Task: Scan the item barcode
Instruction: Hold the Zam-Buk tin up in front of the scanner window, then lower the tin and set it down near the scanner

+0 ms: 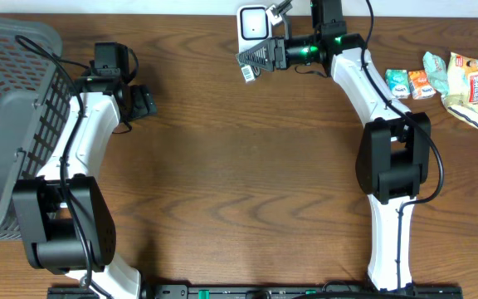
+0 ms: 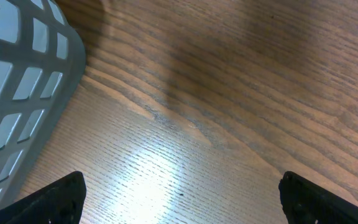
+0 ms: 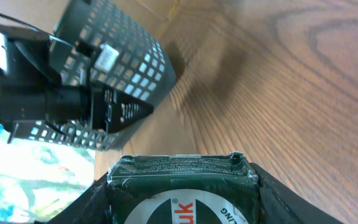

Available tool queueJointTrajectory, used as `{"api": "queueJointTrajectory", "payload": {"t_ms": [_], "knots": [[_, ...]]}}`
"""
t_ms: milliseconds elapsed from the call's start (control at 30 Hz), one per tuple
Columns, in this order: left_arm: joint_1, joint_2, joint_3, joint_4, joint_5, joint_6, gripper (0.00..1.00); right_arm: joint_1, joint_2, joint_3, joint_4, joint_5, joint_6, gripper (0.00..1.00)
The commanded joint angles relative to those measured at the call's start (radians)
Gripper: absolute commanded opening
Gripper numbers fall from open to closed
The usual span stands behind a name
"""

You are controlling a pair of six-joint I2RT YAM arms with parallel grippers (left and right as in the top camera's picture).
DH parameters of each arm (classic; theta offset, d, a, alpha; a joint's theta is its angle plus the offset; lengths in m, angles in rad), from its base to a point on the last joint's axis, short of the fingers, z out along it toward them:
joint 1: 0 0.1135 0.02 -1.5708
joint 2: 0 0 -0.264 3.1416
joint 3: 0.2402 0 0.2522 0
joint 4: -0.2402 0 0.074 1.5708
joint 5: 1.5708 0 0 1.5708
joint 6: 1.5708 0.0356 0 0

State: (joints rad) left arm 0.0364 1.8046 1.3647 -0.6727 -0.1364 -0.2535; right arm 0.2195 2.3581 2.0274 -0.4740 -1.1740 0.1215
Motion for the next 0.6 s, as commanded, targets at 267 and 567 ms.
{"api": "queueJointTrajectory", "payload": {"t_ms": [267, 567], "knots": [[0.0, 0.0, -0.006, 0.0, -0.005, 0.013, 0.98, 0.026, 0.003, -0.034, -0.399, 0.39, -0.339, 0.52], [0.0, 0.0, -0.006, 0.0, -0.005, 0.013, 0.98, 0.058, 0.003, -0.12, -0.431, 0.835, -0.37, 0.52]]}}
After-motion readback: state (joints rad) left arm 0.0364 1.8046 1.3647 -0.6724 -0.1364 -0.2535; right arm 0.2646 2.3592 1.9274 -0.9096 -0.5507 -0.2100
